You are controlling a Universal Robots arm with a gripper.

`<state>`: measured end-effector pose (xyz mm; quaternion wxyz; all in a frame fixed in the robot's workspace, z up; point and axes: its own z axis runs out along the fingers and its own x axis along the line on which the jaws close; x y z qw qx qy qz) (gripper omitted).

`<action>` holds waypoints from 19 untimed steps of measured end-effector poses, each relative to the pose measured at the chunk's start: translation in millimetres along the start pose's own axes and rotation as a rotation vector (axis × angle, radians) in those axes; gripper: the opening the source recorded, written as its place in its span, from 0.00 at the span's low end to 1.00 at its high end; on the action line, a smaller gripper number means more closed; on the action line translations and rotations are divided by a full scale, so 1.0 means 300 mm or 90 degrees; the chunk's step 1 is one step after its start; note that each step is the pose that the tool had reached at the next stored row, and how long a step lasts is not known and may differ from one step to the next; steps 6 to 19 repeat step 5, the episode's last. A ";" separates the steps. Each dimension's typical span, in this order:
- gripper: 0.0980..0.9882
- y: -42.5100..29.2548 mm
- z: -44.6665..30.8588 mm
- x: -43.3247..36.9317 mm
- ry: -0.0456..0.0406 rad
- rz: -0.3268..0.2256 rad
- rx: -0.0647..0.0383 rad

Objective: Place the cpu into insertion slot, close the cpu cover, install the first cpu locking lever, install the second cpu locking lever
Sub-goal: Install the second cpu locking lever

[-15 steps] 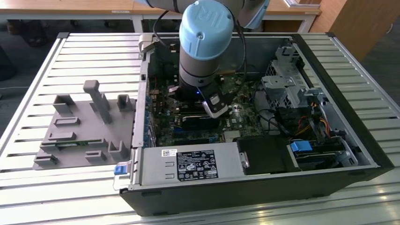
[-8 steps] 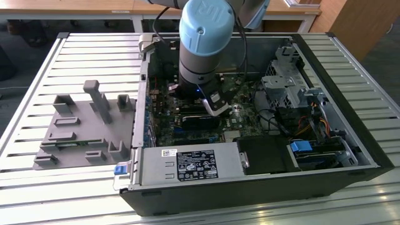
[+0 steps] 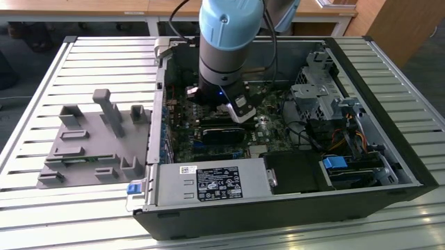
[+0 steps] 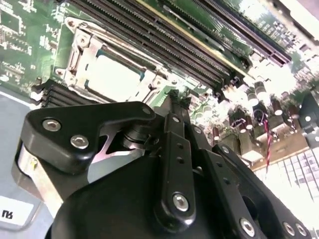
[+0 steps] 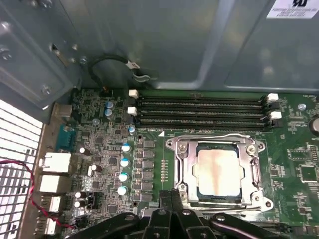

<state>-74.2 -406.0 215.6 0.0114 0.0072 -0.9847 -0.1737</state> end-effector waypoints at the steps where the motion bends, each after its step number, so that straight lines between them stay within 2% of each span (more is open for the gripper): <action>1: 0.00 0.002 -0.006 0.000 0.0000 0.000 0.000; 4: 0.00 0.006 -0.017 0.000 0.0000 0.000 0.000; 19: 0.00 0.006 -0.016 0.000 -0.0001 0.000 0.000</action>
